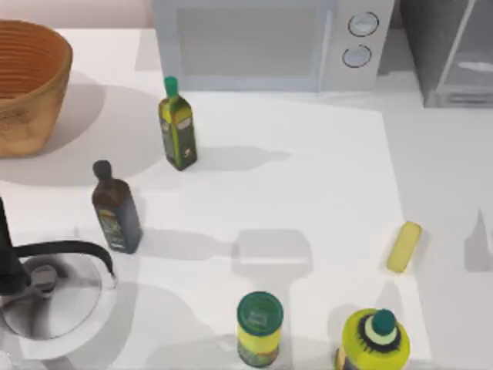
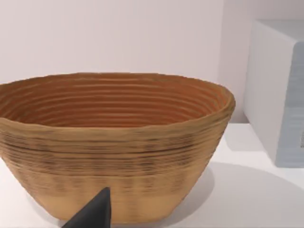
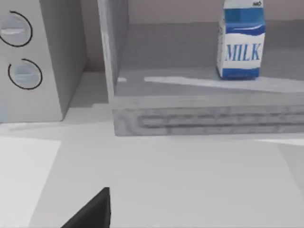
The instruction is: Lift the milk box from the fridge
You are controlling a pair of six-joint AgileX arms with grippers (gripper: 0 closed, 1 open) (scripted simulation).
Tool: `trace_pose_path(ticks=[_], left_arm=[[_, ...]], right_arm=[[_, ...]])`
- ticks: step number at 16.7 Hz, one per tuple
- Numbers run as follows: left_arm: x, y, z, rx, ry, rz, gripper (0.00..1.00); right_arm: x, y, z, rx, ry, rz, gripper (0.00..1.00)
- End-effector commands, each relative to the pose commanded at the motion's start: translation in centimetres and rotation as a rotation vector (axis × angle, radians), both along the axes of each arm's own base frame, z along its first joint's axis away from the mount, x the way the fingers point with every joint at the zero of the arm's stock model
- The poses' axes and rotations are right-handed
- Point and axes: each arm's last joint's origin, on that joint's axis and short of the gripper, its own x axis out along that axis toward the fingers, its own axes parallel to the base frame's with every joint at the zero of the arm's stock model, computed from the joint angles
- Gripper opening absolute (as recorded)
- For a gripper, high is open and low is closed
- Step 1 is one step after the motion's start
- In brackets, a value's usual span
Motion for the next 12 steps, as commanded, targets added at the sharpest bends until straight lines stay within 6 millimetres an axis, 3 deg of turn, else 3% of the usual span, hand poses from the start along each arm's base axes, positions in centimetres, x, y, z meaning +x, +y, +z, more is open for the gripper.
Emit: trace_pose_path(ticks=[6, 12], left_arm=[[0.0, 0.0, 0.0, 0.000, 0.000, 0.000, 1.00], [0.0, 0.0, 0.0, 0.000, 0.000, 0.000, 1.00]], right_arm=[[2.1, -2.8, -3.4, 0.083, 0.123, -0.028, 1.00], [3.9, -5.7, -4.9, 0.082, 0.044, -0.026, 1.00]])
